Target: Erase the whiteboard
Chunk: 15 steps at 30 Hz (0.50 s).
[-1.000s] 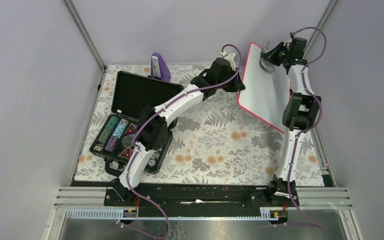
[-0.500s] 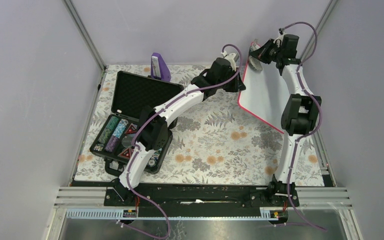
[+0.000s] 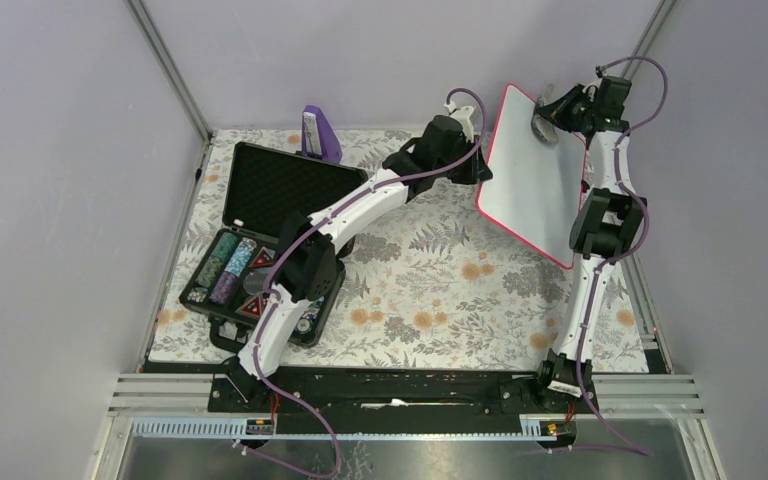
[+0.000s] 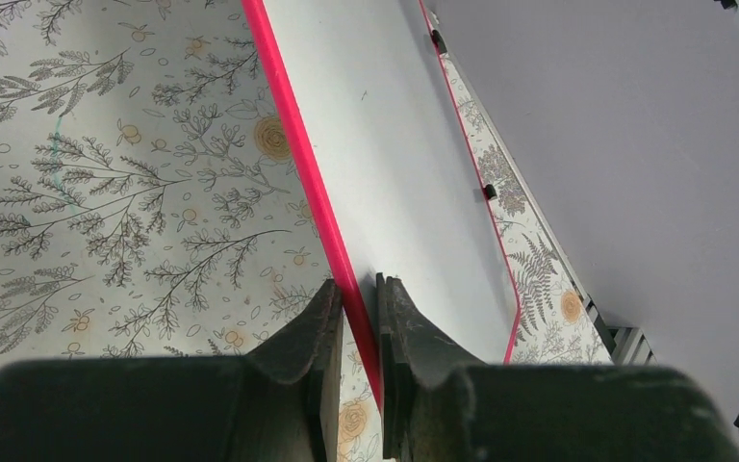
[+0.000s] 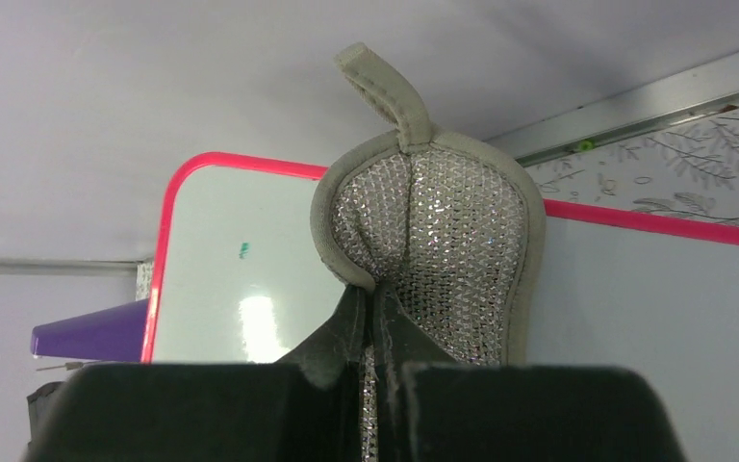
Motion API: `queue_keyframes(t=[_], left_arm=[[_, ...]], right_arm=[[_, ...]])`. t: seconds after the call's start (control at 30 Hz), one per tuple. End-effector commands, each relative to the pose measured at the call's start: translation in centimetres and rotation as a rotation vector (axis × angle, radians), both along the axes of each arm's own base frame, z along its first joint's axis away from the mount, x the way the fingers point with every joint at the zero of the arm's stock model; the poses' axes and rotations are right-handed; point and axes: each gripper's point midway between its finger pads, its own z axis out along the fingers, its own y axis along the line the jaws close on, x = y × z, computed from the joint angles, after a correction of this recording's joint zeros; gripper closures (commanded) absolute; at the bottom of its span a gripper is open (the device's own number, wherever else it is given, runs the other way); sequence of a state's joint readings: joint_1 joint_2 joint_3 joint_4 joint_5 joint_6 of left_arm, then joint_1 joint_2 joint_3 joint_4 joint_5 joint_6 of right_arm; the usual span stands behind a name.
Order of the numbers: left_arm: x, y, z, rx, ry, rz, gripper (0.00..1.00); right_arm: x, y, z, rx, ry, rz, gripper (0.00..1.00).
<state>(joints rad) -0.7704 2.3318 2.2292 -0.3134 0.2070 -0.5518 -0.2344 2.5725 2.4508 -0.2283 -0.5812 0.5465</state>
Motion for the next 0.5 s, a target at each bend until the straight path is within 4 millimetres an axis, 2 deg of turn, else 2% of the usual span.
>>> queue_keyframes(t=[0.0,0.1,0.27,0.37,0.47], left_arm=[[-1.6,-1.2,-1.9,0.073,-0.039,-0.098,1.0],[-1.6,-1.2,-1.8,0.073,-0.041,-0.1,1.0],[-1.4,-1.3,-1.7,0.076,-0.048,-0.103,1.0],[-1.4,-1.2,-1.7,0.081,-0.049,-0.101,1.0],[-1.4,-1.2,-1.6,0.083,-0.052,-0.102,1.0]], right_arm=[[-0.6,0.6,-1.0,-0.018,0.052,0.002,1.0],[-0.6,2.7,1.5,-0.01,-0.006,0.052,1.0],[-0.7,8.4,6.4,-0.011,-0.131,0.176,1.0],[-0.7,10.6,7.6,-0.009,-0.16,0.204,1.0],[-0.4,11.2,7.7,0.025,-0.167,0.219,1.0]])
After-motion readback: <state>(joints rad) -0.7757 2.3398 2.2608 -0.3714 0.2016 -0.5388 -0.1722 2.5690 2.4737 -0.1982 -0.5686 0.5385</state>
